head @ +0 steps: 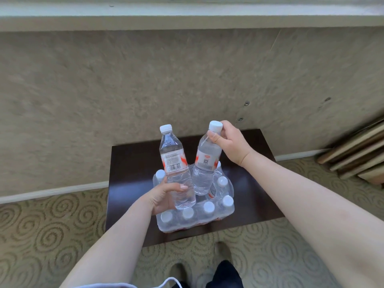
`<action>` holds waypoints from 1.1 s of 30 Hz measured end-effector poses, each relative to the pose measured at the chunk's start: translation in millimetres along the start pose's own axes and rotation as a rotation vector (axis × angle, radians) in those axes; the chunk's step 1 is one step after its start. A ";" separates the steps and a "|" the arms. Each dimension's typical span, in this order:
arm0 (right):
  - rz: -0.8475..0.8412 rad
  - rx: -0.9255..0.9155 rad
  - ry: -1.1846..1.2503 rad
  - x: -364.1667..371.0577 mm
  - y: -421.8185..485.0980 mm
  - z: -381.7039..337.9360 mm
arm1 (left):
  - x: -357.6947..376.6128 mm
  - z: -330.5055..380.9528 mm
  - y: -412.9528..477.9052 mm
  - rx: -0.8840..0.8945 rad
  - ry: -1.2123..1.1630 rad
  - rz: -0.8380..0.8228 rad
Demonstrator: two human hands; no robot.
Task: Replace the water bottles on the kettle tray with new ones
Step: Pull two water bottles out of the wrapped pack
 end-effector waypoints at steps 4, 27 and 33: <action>0.073 0.001 0.092 -6.9 4.5 1.9 | 3.7 1.6 0.8 -0.020 0.021 -0.041; -0.190 0.227 0.639 53.2 -15.9 71.0 | 5.8 3.0 0.5 -0.026 0.054 -0.009; -0.062 0.280 0.524 47.8 -20.2 83.8 | 7.2 3.0 -2.8 -0.011 0.041 0.033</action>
Point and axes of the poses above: each hand's wrist, its own y-axis towards the middle knuckle, its own x-axis out of the palm, z = x × y, the point moved 6 cm from there along y, towards the middle knuckle, and after that the axes turned 11 degrees about -z, right-handed, at the moved point
